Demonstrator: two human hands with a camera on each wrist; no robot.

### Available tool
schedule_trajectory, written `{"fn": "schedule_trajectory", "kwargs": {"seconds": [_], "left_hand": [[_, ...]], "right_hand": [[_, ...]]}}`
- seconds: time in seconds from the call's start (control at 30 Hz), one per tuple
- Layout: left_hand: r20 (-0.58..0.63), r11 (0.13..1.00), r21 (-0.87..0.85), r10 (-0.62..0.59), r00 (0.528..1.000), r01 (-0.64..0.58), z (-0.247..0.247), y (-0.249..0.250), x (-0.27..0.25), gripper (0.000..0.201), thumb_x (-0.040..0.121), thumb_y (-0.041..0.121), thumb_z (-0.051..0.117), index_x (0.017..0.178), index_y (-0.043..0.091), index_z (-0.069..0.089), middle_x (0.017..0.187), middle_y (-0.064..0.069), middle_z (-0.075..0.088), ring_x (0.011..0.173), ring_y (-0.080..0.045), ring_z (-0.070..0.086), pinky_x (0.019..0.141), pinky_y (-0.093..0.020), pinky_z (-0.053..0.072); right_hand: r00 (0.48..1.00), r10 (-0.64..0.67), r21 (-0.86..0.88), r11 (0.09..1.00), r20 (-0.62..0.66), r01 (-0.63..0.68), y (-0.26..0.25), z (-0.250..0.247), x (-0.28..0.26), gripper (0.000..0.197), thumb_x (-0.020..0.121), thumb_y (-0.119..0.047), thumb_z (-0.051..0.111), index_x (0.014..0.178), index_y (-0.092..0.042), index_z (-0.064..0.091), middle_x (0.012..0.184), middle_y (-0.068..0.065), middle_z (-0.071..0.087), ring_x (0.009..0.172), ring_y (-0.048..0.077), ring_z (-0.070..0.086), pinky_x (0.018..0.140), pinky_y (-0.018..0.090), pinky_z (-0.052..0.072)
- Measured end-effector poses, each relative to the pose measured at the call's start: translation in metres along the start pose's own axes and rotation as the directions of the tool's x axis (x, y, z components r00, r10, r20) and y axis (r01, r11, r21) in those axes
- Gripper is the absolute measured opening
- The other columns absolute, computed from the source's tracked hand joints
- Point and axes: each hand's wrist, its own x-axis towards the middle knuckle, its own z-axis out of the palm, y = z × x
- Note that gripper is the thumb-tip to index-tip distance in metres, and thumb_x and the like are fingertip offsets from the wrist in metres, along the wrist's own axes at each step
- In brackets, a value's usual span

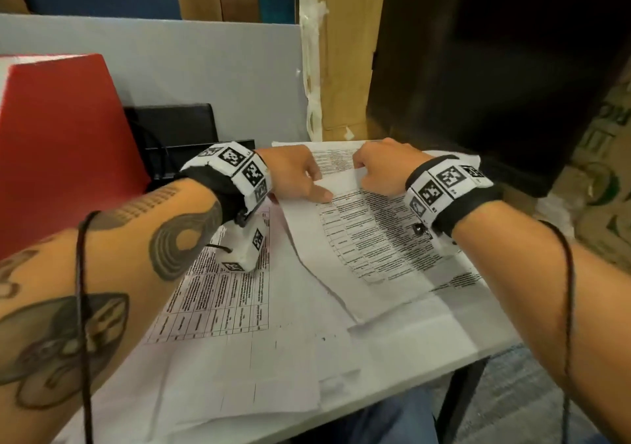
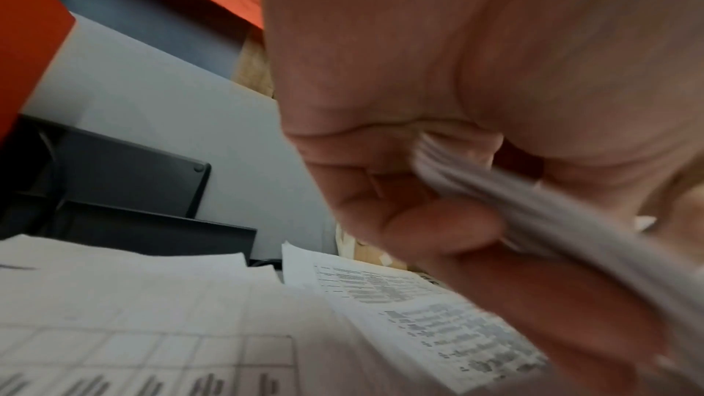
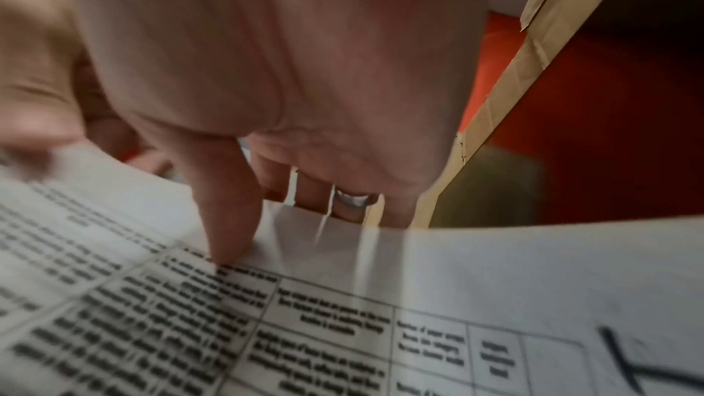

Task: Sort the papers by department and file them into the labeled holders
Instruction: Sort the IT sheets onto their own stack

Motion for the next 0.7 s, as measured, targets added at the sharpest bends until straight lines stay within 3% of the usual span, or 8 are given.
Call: {"fn": "schedule_trajectory", "kwargs": {"seconds": [0.07, 0.13, 0.2, 0.3, 0.4, 0.53, 0.7], "left_hand": [[0.041, 0.998, -0.06, -0.01, 0.999, 0.012, -0.002, -0.013, -0.001, 0.037, 0.09, 0.049, 0.073, 0.115, 0.022, 0.071, 0.104, 0.002, 0.076, 0.092, -0.025, 0.076, 0.076, -0.04, 0.065], [0.006, 0.991, -0.132, 0.007, 1.0, -0.006, -0.002, -0.025, -0.003, 0.031, 0.094, 0.041, 0.072, 0.117, 0.021, 0.073, 0.104, 0.0, 0.078, 0.091, -0.029, 0.077, 0.075, -0.043, 0.066], [-0.037, 0.98, -0.197, -0.002, 0.999, -0.005, -0.005, -0.036, -0.003, 0.026, 0.096, 0.036, 0.07, 0.117, 0.021, 0.073, 0.104, -0.004, 0.078, 0.092, -0.031, 0.076, 0.071, -0.038, 0.065], [-0.026, 0.941, -0.338, -0.033, 0.999, 0.022, -0.013, -0.052, -0.008, 0.021, 0.098, 0.028, 0.069, 0.116, 0.021, 0.074, 0.106, -0.011, 0.078, 0.09, -0.029, 0.072, 0.063, -0.031, 0.057], [0.045, 0.839, -0.543, -0.028, 0.999, 0.048, -0.016, -0.062, -0.014, 0.018, 0.098, 0.02, 0.067, 0.114, 0.017, 0.075, 0.114, -0.021, 0.074, 0.09, -0.03, 0.058, 0.062, -0.028, 0.045], [0.131, 0.834, -0.549, 0.029, 0.991, 0.049, 0.006, -0.041, 0.0, 0.017, 0.097, 0.023, 0.07, 0.111, 0.016, 0.076, 0.108, -0.018, 0.077, 0.088, -0.03, 0.062, 0.07, -0.033, 0.05], [0.172, 0.94, -0.341, 0.047, 0.984, 0.015, 0.041, 0.005, 0.022, 0.032, 0.098, 0.033, 0.068, 0.103, 0.003, 0.074, 0.067, -0.013, 0.064, 0.064, -0.026, 0.053, 0.063, -0.032, 0.044]], "right_hand": [[1.0, 0.023, -0.001, 1.0, -0.001, -0.023, 0.0, 0.003, 0.004, 0.021, 0.097, -0.02, 0.049, 0.114, -0.019, 0.06, 0.125, 0.011, 0.062, 0.115, 0.036, 0.057, 0.093, 0.045, 0.045], [0.999, 0.031, 0.012, 0.999, -0.014, -0.03, -0.003, 0.003, 0.006, 0.03, 0.095, -0.018, 0.048, 0.123, -0.017, 0.06, 0.126, 0.01, 0.063, 0.117, 0.037, 0.058, 0.102, 0.048, 0.044], [0.998, 0.008, 0.03, 1.0, -0.066, -0.006, -0.006, 0.001, 0.007, 0.033, 0.094, -0.015, 0.05, 0.125, -0.016, 0.06, 0.125, 0.01, 0.064, 0.117, 0.036, 0.057, 0.107, 0.052, 0.04], [0.981, -0.017, 0.122, 0.992, -0.194, 0.041, -0.006, -0.007, 0.002, 0.034, 0.091, -0.015, 0.06, 0.125, -0.019, 0.055, 0.125, 0.006, 0.059, 0.115, 0.032, 0.055, 0.105, 0.051, 0.041], [0.968, -0.027, 0.218, 0.972, -0.251, 0.084, -0.003, -0.018, -0.003, 0.035, 0.087, -0.016, 0.065, 0.12, -0.022, 0.055, 0.122, 0.004, 0.06, 0.112, 0.029, 0.056, 0.099, 0.049, 0.047], [0.992, -0.035, 0.16, 0.986, -0.124, 0.055, -0.006, -0.021, -0.008, 0.037, 0.087, -0.021, 0.066, 0.123, -0.026, 0.061, 0.125, 0.002, 0.063, 0.117, 0.028, 0.058, 0.1, 0.043, 0.048], [0.989, -0.042, 0.085, 0.996, 0.14, 0.03, -0.004, 0.004, -0.006, 0.037, 0.094, -0.017, 0.055, 0.129, -0.025, 0.062, 0.129, 0.001, 0.062, 0.121, 0.025, 0.058, 0.092, 0.033, 0.046]]}}
